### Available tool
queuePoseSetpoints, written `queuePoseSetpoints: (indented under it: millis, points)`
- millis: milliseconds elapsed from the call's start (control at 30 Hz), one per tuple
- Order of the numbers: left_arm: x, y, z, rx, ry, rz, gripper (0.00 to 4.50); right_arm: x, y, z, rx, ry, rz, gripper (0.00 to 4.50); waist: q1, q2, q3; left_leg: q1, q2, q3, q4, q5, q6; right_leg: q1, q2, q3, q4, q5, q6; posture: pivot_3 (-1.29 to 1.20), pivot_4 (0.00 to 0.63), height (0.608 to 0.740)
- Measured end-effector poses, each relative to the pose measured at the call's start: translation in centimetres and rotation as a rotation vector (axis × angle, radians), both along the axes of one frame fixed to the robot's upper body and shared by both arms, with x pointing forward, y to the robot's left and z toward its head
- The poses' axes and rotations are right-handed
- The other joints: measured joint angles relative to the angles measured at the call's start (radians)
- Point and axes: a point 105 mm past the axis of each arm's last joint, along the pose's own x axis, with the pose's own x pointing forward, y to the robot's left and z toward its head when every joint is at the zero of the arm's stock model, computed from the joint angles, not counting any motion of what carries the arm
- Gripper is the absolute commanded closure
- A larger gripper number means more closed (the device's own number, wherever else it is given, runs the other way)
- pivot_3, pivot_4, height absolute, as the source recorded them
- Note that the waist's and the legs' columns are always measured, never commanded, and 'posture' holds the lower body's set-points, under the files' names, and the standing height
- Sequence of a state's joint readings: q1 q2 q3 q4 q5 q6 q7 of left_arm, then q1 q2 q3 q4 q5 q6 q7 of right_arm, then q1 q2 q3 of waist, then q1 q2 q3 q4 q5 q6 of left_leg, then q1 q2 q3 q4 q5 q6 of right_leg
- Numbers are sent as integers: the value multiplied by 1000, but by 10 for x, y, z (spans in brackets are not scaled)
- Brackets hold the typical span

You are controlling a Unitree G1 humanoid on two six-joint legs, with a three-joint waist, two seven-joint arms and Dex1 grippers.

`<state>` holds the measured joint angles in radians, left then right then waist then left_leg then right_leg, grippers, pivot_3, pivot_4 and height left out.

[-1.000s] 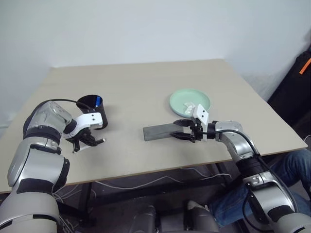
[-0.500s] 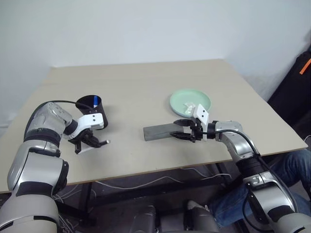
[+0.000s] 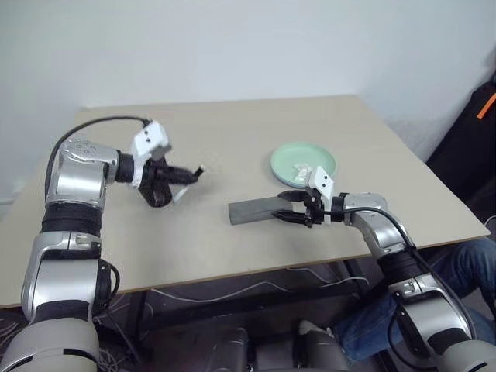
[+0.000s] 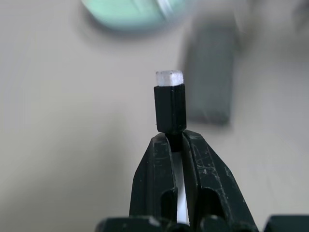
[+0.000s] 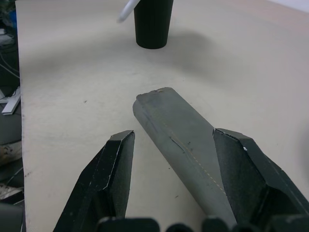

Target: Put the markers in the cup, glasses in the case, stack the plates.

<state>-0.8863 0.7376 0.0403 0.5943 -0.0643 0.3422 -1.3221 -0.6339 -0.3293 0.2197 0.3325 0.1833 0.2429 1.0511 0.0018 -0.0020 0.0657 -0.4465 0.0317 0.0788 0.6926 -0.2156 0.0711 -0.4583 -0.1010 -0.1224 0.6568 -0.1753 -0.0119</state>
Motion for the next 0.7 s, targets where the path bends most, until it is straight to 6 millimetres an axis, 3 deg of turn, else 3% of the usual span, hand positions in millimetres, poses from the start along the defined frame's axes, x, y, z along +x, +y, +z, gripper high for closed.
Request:
queuePoseSetpoints:
  millis: [200, 400, 700]
  points:
    - [9, 14, 13, -129, -208, 207, 4480, -1, -1, -3, -4, 11, -3, 1683, -3, 0, 0, 1, 0, 0, 0, 0, 0, 1, 0, 0, 1, 1, 1, 0, 0, 721]
    - [10, 53, 33, -155, -465, 490, 4480, -2, 0, -3, -5, 11, 3, 1683, -3, 0, 0, 1, 0, 0, 0, 0, -1, 1, 0, 0, 1, 1, 0, 0, 0, 721]
    - [5, 79, 14, -156, -518, 673, 4480, -4, 2, -4, -7, 19, 19, 1683, 1, -1, 0, 1, 0, 1, 0, 0, -1, 1, -1, 0, 0, 2, 0, 0, 0, 721]
